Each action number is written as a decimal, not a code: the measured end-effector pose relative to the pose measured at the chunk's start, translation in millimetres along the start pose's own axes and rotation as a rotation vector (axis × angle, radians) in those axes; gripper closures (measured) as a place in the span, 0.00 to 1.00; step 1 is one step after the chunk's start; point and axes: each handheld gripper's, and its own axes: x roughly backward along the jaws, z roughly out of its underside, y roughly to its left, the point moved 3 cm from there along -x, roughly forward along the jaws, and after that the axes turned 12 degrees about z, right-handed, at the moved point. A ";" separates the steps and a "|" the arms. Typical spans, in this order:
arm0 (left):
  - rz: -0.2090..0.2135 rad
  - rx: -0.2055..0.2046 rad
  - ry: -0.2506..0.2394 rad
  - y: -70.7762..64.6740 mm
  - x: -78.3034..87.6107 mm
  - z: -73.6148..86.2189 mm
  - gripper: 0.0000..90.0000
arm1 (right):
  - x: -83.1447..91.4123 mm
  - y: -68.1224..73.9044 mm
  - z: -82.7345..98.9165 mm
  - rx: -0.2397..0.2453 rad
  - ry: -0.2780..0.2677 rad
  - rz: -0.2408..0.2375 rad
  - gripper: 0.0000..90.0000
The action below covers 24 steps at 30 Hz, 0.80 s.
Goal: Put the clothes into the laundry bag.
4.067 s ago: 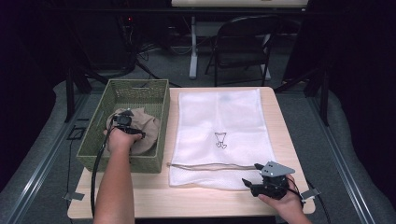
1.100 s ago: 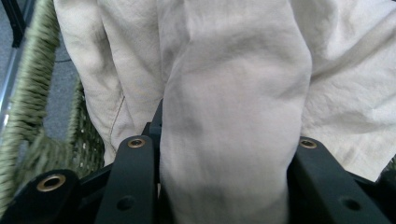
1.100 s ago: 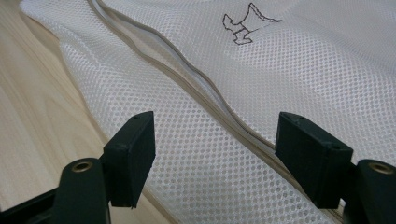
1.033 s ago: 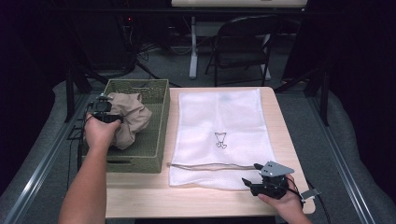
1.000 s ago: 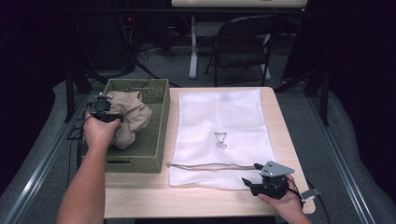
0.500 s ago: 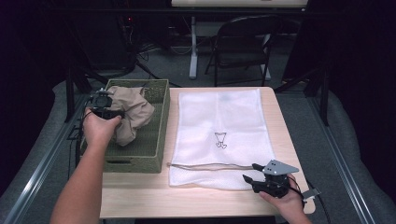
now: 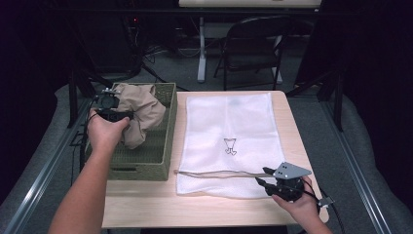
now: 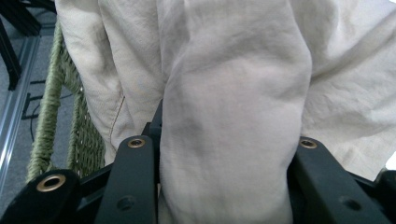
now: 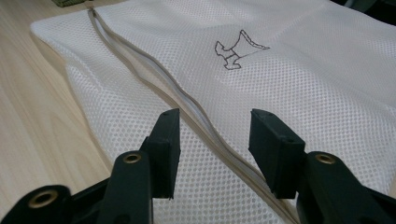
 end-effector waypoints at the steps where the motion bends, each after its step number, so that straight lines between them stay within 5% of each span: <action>1: -0.002 -0.009 0.002 -0.7 0.7 -0.5 0.67 | 0.0 0.0 0.0 0.000 0.000 0.000 0.59; 6: 0.004 -0.019 -0.003 -6.3 2.8 -2.2 0.67 | -6.3 -3.4 -9.6 -0.005 0.019 -0.023 0.62; 10: 0.013 -0.034 -0.001 -10.2 4.1 -1.9 0.67 | -12.3 -7.6 -19.8 -0.067 -0.015 -0.028 0.63; 16: 0.023 -0.048 -0.005 -15.2 5.6 -0.5 0.67 | -27.2 -11.3 -27.3 -0.089 -0.013 -0.059 0.73; 19: 0.028 -0.052 -0.010 -17.0 7.8 -1.1 0.67 | -33.5 -6.5 -30.6 -0.058 -0.022 -0.113 0.77; 24: 0.036 -0.060 -0.019 -19.9 11.4 -2.8 0.67 | -46.6 6.0 -35.0 0.020 0.001 -0.130 0.79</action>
